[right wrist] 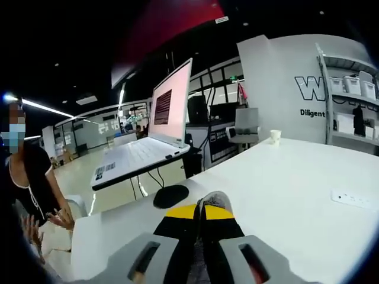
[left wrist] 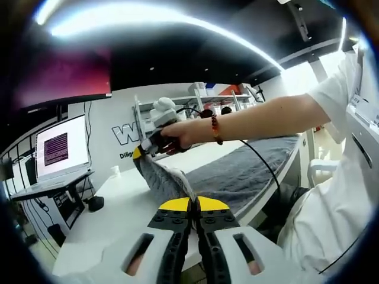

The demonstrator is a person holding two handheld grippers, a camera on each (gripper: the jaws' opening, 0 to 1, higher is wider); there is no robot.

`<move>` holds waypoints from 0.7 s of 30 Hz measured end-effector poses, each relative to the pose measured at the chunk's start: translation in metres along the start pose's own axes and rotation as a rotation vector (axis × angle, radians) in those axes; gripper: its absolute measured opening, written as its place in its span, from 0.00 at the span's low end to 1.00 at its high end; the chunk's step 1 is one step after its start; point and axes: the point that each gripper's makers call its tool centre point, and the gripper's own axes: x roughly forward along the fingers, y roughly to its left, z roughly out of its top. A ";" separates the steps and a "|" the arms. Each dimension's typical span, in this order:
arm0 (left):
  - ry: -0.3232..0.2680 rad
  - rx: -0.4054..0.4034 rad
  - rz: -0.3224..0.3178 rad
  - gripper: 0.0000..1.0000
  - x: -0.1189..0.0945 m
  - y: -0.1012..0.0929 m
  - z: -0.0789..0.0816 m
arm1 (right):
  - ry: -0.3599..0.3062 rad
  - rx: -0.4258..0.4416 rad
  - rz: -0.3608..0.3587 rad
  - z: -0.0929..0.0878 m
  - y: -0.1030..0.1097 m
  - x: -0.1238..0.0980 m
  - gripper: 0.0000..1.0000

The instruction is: Open the folded towel by lifting each exposed corner and separating the folded layers until the towel lies flat within the target outline without major curled edges

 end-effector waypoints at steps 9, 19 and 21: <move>0.046 -0.024 0.034 0.01 -0.004 0.009 -0.013 | 0.009 -0.003 0.002 -0.006 0.005 0.009 0.00; 0.084 -0.045 0.054 0.01 -0.008 0.014 -0.023 | 0.021 0.005 0.009 -0.016 0.011 0.020 0.00; 0.083 -0.049 0.052 0.01 -0.008 0.014 -0.024 | 0.021 0.010 0.011 -0.016 0.013 0.021 0.00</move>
